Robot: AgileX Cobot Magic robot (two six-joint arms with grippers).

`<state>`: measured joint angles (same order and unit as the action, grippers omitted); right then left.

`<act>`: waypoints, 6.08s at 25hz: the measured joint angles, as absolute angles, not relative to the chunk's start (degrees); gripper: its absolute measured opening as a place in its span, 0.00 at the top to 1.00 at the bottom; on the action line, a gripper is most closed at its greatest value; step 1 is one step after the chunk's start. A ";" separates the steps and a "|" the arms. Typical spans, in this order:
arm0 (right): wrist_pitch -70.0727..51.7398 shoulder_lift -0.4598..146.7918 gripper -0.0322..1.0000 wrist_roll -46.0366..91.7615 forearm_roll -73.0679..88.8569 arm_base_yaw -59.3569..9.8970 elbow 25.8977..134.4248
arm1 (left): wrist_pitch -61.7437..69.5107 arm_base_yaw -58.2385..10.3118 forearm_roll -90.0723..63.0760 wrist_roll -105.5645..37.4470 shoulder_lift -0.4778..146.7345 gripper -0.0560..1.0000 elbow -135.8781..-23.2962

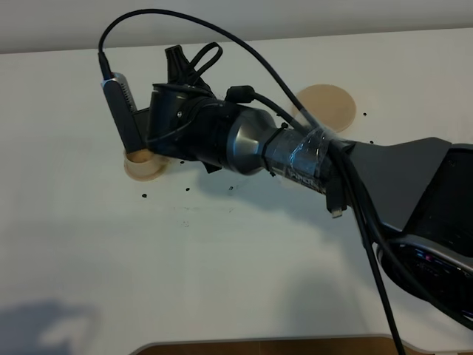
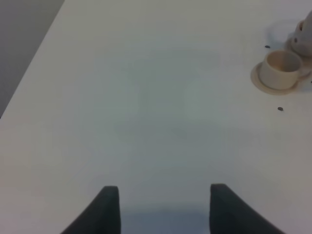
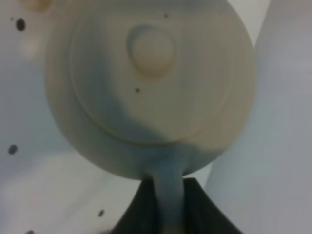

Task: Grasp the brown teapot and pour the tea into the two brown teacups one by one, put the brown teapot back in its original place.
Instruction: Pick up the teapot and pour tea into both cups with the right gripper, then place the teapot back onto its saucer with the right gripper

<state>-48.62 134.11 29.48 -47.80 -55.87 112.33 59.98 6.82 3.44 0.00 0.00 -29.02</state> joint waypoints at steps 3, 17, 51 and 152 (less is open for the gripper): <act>-48.62 134.72 0.88 29.75 -48.63 -56.24 112.33 | 59.98 6.82 3.44 0.00 0.00 0.53 -29.02; -48.80 134.86 0.88 31.64 -51.16 -56.82 112.33 | 59.98 6.82 3.44 0.00 0.00 0.53 -29.02; -48.47 135.93 0.88 39.12 -61.73 -58.46 112.33 | 59.98 6.82 3.44 0.00 0.00 0.53 -29.02; -69.44 136.59 0.88 23.88 -36.72 -60.25 124.11 | 59.98 6.82 3.44 0.00 0.00 0.53 -29.02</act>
<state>-69.44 136.59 23.88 -36.72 -60.25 124.11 59.98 6.82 3.44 0.00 0.00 -29.02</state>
